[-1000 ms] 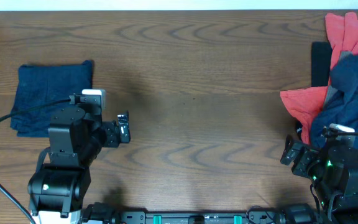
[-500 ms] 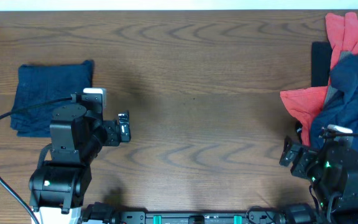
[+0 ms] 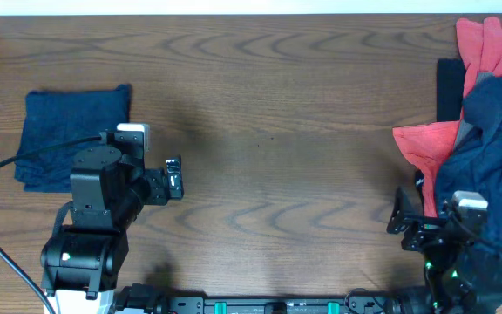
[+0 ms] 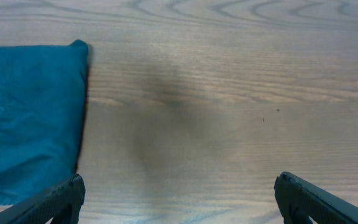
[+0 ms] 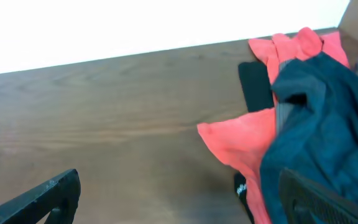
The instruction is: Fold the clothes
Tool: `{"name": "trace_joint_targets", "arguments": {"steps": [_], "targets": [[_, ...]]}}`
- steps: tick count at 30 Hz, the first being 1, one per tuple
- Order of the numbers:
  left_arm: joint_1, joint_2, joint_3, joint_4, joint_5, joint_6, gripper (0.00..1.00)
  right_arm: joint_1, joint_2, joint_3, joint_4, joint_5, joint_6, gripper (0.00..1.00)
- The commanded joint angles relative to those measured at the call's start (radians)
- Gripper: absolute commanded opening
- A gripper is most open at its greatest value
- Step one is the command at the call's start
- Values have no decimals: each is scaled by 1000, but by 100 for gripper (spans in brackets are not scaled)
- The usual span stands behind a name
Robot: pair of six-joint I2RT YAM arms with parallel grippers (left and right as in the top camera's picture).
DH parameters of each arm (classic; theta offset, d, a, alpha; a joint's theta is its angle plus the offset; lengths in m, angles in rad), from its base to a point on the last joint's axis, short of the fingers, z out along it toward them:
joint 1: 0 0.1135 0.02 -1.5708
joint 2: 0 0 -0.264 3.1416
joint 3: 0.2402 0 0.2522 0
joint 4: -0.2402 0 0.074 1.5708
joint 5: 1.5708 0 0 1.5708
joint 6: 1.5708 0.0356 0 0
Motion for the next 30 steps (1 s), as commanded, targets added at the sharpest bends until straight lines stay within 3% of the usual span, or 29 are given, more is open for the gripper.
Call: {"name": "trace_joint_targets", "arguments": {"steps": [1,5,17,22,25,30], "targets": [[-2,-1,1,0,-12,-16,98,-28,-86,-74,50,-36,-24,99],[-2,-1,1,0,-12,-16,98,-45,-94,-138,164,-60,-25,99],[-2,-1,1,0,-12,-16,98,-46,-94,-469,781,-60,-114,99],[-2,-1,1,0,-12,-16,98,-46,-94,-466,734,-49,-129,99],[-2,-1,1,0,-12,-16,98,-46,-94,-466,590,-57,-129,99],[-2,-1,1,0,-12,-16,98,-46,-94,-466,596,-80,-129,99]]}}
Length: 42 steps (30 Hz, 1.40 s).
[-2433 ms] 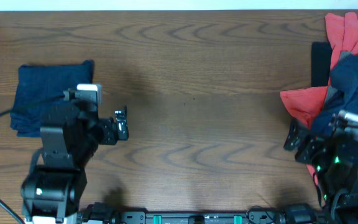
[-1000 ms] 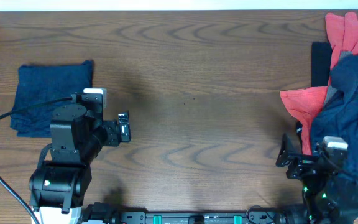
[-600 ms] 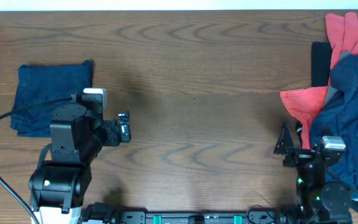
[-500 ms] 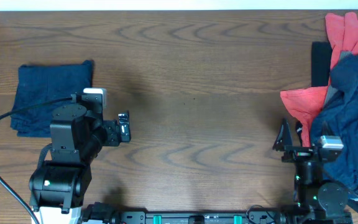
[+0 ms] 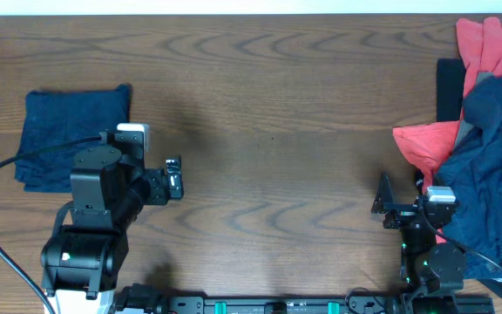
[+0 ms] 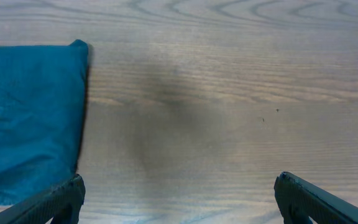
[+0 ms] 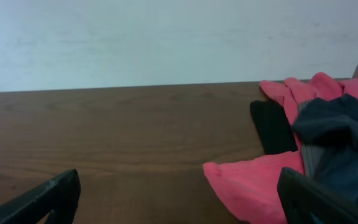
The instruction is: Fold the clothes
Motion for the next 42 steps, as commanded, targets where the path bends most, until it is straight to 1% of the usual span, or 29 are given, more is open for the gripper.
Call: {"name": "trace_joint_targets", "arguments": {"steps": [1,27,30,33,35,38,42], "targets": [[-2,0,1,1,-12,-15,98,-8,-7,-1,-6,-14,-15,99],[-2,-12,0,-4,-13,-15,98,-8,0,-1,-6,-15,-15,99],[1,-55,-2,-62,-12,-15,98,-8,0,-1,-6,-14,-16,99],[11,-125,-18,-166,-38,12,98,-8,0,-1,-6,-14,-16,99],[20,-182,-50,-189,-47,12,98,-8,0,-1,-7,-15,-16,99],[23,-284,-136,-168,-65,12,98,-8,0,-1,-7,-14,-16,99],[23,-463,-305,-90,-65,11,98,-8,0,-1,-7,-14,-16,99]]}}
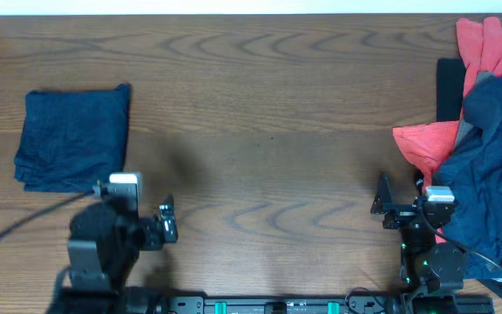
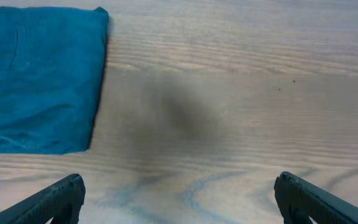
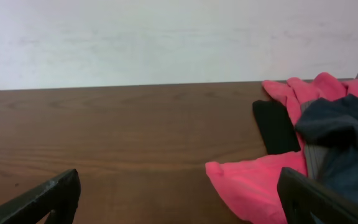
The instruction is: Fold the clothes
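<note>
A folded dark blue garment (image 1: 74, 138) (image 2: 39, 74) lies flat at the table's left. At the right edge is a heap of unfolded clothes: a dark blue piece (image 1: 495, 166) (image 3: 340, 146) over red pieces (image 1: 427, 144) (image 3: 253, 186), with a black item (image 1: 448, 87) (image 3: 275, 126) behind. My left gripper (image 1: 166, 222) (image 2: 179, 199) stands open near the front edge, right of and below the folded garment, holding nothing. My right gripper (image 1: 383, 205) (image 3: 179, 199) is open at the front right, just left of the heap, empty.
The wooden table (image 1: 268, 131) stretches bare between the folded garment and the heap. A pale wall (image 3: 166, 37) rises behind the table's far edge. A cable (image 1: 7, 235) runs from the left arm toward the front left.
My left arm has drawn back toward the front edge, so its gripper is now lower and farther from the folded garment. The right arm and the clothes have not moved.
First my left gripper stood open beside the folded garment and my right gripper was low against the heap. Then the right arm had pulled back left of the heap, looking across the table. Now the left arm has also pulled back to the front.
</note>
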Tool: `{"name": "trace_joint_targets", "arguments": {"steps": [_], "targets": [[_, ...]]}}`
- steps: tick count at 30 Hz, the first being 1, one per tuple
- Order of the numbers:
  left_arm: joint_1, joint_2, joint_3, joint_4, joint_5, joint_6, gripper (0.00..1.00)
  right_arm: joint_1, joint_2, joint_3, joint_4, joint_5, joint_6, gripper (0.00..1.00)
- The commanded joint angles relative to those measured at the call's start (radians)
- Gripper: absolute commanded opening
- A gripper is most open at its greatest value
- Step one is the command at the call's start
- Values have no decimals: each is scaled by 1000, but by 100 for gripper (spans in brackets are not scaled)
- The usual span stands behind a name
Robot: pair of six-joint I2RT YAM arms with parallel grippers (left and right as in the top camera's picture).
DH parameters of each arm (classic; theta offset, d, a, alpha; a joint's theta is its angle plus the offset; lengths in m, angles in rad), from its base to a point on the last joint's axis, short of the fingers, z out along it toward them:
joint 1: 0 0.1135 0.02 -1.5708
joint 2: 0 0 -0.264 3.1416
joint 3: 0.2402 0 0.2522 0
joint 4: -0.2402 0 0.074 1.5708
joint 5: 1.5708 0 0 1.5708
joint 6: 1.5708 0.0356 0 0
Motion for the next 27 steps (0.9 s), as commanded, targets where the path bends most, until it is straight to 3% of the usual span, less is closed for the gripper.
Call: {"name": "trace_joint_targets", "arguments": {"steps": [1,9,17,22,27], "targets": [[6,-138,-139,64,-20,3,98,-8,-1,-1,-6,-7,-12,99],[39,-397,-488,510,-20,3,98,-8,-1,-1,-6,-7,-12,99],[45,-434,-692,902,-128,3,98,-8,-1,-1,-5,-7,-12,99],[44,-434,-691,764,-156,3,98,-8,-1,-1,-5,-7,-12,99],[44,-434,-691,768,-128,3,98,-8,-1,-1,-6,-7,-12,99]]}}
